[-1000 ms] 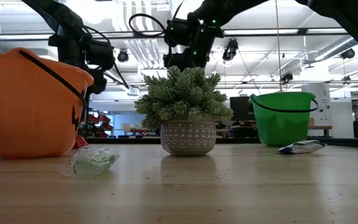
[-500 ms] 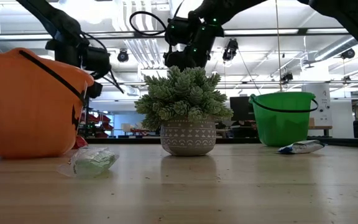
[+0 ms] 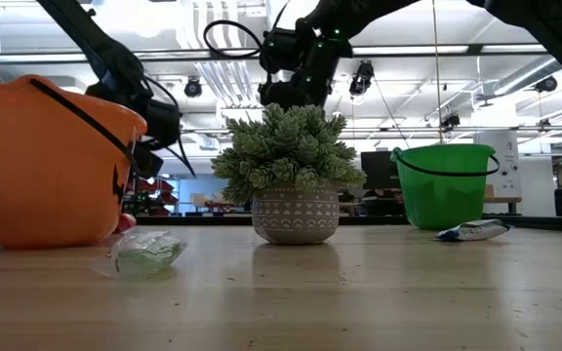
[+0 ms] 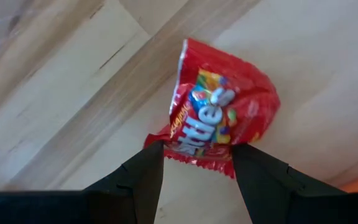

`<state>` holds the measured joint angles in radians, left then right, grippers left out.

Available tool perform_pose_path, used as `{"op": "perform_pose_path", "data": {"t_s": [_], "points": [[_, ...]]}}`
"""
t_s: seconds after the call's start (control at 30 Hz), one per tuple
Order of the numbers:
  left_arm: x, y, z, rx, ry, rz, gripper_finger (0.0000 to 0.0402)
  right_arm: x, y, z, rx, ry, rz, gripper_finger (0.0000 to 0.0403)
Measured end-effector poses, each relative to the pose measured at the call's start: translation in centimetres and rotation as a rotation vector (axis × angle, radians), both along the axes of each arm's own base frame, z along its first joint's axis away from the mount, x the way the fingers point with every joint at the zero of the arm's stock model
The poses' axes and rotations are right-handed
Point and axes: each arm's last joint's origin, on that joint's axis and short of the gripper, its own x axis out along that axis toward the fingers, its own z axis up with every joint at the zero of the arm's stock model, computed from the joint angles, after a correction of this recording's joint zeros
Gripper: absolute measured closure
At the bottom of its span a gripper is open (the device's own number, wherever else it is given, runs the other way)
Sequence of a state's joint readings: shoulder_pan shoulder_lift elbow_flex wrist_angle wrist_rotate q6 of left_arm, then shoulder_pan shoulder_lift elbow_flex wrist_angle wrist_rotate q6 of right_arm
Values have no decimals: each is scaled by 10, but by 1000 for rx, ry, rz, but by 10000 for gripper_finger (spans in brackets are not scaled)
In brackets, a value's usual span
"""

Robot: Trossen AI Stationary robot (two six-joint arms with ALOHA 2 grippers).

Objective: Sort candy
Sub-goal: Put the red candy into the green bucket

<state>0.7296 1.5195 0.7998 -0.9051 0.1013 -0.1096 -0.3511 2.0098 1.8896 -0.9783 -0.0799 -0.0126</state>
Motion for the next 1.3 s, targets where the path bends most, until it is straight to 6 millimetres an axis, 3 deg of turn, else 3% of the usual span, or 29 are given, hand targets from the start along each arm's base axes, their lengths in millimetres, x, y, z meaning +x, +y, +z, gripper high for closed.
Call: {"op": "perform_pose_path", "data": {"t_s": [0.27, 0.4, 0.6, 0.83, 1.07, 1.3], "points": [[2, 2, -7, -11, 16, 4, 241, -1, 1, 0, 0, 17, 15, 273], [2, 2, -8, -12, 20, 4, 281, -1, 1, 0, 0, 17, 16, 273], [2, 2, -8, -32, 0, 3, 385, -1, 1, 0, -4, 18, 23, 273], [4, 3, -5, -29, -13, 6, 399, -2, 1, 0, -7, 19, 33, 273], [11, 9, 25, 25, -98, -6, 401, -2, 1, -1, -10, 24, 47, 273], [16, 13, 69, 91, -171, -20, 401, -3, 1, 4, -14, 15, 61, 273]]}}
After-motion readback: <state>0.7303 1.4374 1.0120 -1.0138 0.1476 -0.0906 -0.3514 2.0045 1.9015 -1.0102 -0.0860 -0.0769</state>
